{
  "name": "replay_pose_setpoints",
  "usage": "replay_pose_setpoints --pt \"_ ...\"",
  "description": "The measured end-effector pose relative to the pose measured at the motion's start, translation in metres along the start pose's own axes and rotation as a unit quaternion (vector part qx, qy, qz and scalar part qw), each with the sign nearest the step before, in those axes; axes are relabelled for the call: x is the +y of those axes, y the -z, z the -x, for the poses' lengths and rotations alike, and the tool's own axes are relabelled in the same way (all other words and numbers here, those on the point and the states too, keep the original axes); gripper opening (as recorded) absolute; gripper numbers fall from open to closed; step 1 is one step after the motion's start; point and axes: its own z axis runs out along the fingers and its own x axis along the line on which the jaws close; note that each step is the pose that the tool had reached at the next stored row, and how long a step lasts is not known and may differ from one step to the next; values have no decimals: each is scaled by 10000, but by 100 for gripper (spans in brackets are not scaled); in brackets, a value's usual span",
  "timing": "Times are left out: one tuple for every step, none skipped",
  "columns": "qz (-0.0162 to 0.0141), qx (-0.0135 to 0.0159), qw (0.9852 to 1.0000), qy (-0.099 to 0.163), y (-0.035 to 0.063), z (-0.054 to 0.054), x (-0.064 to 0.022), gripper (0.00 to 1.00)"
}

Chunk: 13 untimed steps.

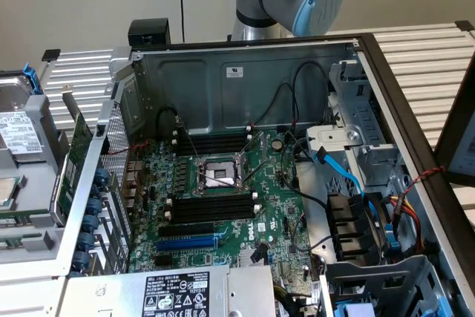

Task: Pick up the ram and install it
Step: 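Reach for the ram, then pick up the ram and move it above insertion slot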

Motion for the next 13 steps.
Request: replay_pose_setpoints --pt "0 2 10000 0 -1 -33 -3 11" --pt "-1 4 10000 0 -1 -61 -5 11" --pt "-1 7 10000 0 -2 -87 -6 11" --pt "-1 8 10000 0 -4 -113 -9 11" --pt "-1 11 10000 0 -5 -137 -11 11" --pt "-1 13 10000 0 -5 -156 -13 11" --pt "-1 15 10000 -1 -5 -169 -14 11" --pt "-1 19 10000 -1 -5 -179 -14 11" --pt "-1 24 10000 -1 -5 -188 -15 11" --pt "-2 30 10000 -1 -4 -192 -16 11" --pt "-3 37 10000 -1 -4 -194 -16 11" --pt "-3 38 10000 -1 -3 -194 -16 11" --pt "-2 37 10000 -1 -4 -195 -15 11"
